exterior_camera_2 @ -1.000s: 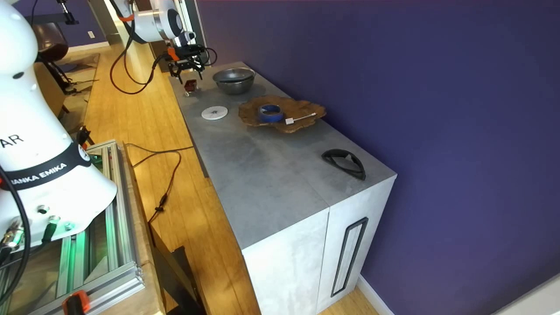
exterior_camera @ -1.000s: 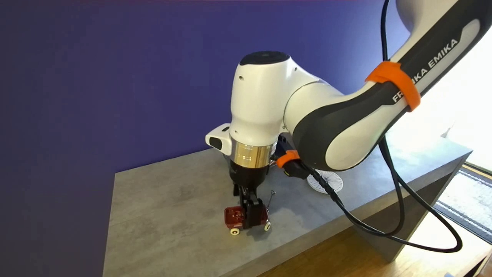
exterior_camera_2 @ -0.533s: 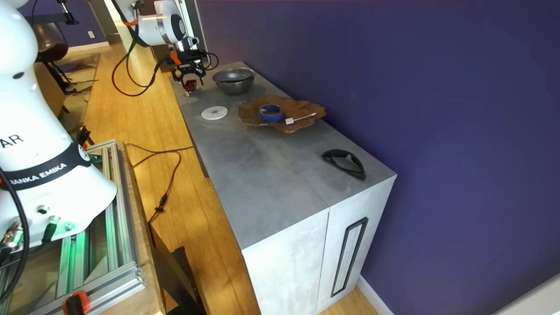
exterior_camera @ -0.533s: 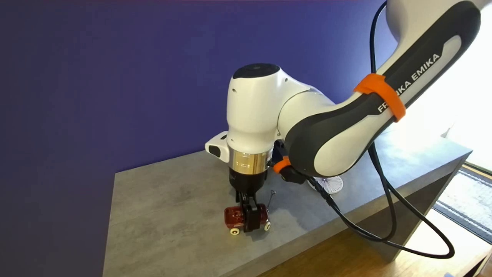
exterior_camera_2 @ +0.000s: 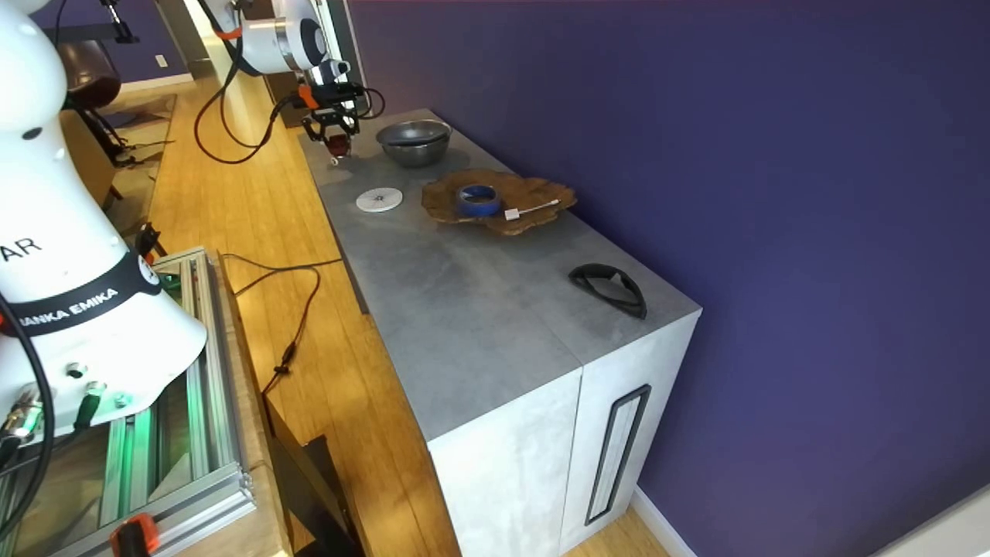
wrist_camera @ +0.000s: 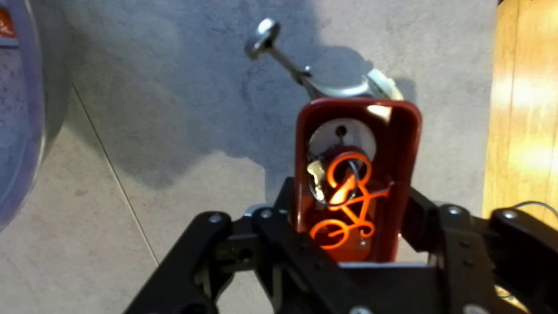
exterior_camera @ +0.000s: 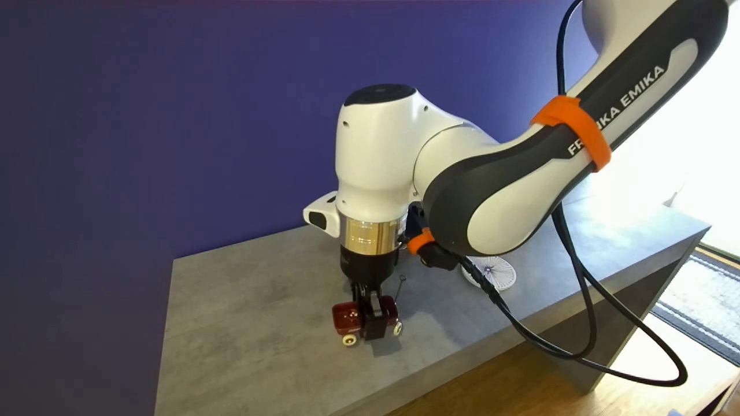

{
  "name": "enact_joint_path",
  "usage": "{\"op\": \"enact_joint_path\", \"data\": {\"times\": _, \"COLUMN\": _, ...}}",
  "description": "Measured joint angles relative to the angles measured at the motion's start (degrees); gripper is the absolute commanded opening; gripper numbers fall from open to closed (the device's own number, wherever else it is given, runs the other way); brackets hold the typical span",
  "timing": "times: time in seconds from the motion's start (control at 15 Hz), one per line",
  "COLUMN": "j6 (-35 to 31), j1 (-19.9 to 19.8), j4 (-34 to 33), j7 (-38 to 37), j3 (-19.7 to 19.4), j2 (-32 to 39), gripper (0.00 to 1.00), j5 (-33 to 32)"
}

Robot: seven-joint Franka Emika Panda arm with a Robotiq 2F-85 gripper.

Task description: Put the toy cart on the tray

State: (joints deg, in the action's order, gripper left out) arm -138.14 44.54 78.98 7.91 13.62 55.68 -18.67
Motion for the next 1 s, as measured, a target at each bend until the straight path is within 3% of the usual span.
{"op": "enact_joint_path", "data": {"times": 0.27, "j6": 1.5, "j1": -2.3, "j4": 3.0, "j7": 1.1, "j3": 1.4, "j2": -5.3, "gripper": 0.27, "j5": 0.0}}
{"op": "enact_joint_path", "data": {"times": 0.53, "j6": 9.1, "j1": -6.2, "j4": 8.5, "j7": 1.6, "j3": 1.5, "j2": -14.0, "gripper": 0.27, "j5": 0.5}}
{"op": "enact_joint_path", "data": {"times": 0.6, "j6": 10.0, "j1": -7.4, "j4": 10.4, "j7": 2.5, "j3": 1.7, "j2": -16.2, "gripper": 0.52, "j5": 0.9}}
{"op": "enact_joint_path", "data": {"times": 0.73, "j6": 10.1, "j1": -8.3, "j4": 11.3, "j7": 2.8, "j3": 1.8, "j2": -17.4, "gripper": 0.52, "j5": 1.0}}
{"op": "enact_joint_path", "data": {"times": 0.8, "j6": 10.1, "j1": -8.2, "j4": 11.3, "j7": 2.8, "j3": 1.8, "j2": -17.2, "gripper": 0.27, "j5": 1.0}}
{"op": "enact_joint_path", "data": {"times": 1.0, "j6": 10.0, "j1": -8.2, "j4": 11.0, "j7": 1.1, "j3": 1.5, "j2": -16.5, "gripper": 0.27, "j5": 1.0}}
